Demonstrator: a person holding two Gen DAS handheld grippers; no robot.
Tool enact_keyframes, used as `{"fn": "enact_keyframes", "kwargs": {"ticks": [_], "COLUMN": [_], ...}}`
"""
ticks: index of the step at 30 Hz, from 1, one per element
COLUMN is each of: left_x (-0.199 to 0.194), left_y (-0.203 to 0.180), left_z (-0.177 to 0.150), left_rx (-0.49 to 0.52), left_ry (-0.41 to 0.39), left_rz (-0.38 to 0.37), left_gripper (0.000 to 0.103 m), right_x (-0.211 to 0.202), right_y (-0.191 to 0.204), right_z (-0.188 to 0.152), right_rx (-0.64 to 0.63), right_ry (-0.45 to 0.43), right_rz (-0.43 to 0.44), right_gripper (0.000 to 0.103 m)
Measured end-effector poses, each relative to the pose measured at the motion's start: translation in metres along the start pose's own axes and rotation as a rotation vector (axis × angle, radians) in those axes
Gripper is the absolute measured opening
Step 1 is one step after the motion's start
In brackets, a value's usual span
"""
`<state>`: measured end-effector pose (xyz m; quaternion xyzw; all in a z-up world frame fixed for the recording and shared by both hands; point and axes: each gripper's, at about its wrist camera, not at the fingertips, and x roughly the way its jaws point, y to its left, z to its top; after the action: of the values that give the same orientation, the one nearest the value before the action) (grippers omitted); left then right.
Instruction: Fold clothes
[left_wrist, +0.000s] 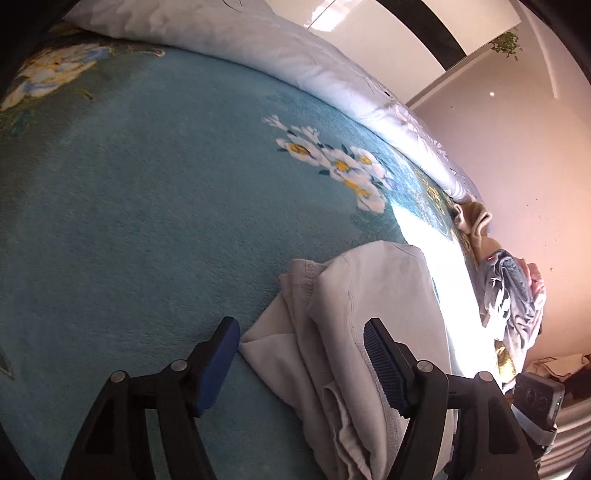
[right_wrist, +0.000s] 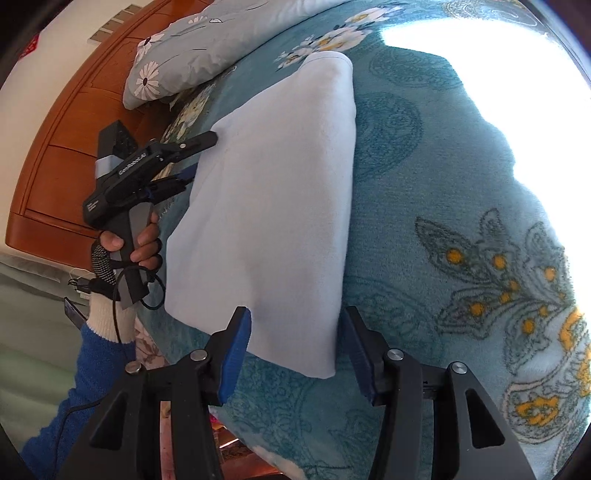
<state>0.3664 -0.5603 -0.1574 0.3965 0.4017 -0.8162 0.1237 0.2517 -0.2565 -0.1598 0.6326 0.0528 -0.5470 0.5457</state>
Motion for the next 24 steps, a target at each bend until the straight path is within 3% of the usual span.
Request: {"fn": "enact_keyframes", "kwargs": {"ticks": [6, 8, 11, 12, 15, 18, 24], "left_x": [0.007, 0.010, 0.008, 0.003, -0.022, -0.061, -0.161], "left_y": [-0.007, -0.010, -0.010, -0.009, -0.011, -0.015, 0.002], "left_z": [0.000, -0.002, -0.004, -0.005, -0.009, -0.018, -0.058], "left_rx": [-0.003, -0.004, -0.046, -0.064, -0.084, -0.065, -0.099], "left_ry": [-0.005, 0.000, -0.025, -0.042, -0.102, -0.172, -0.341], "left_rz": [-0.059, -0.035, -0.044, -0.057, -0.090, -0.079, -0.052], "left_gripper": [0.067, 0.035, 0.017, 0.016, 0.014, 0.013, 0.013], "right_x": [0.001, 0.001, -0.002, -0.002, -0.006, -0.022, -0.040], "right_y": [-0.003, -0.004, -0.010, -0.011, -0.004, 0.018, 0.066], "right_z": [-0.007, -0.008, -0.009, -0.008, 0.005, 0.027, 0.088], "right_rx": [0.046, 0.060, 0.081, 0.094, 0.069, -0.060, -0.265], "right_ry": [-0.027, -0.040, -0.047, -0.047, -0.030, -0.019, 0.032], "right_rz": [0.050, 0.053, 0.046, 0.058, 0.075, 0.040, 0.078], "right_gripper": [0.055, 0.049, 0.017, 0.011, 0.010, 0.009, 0.009]}}
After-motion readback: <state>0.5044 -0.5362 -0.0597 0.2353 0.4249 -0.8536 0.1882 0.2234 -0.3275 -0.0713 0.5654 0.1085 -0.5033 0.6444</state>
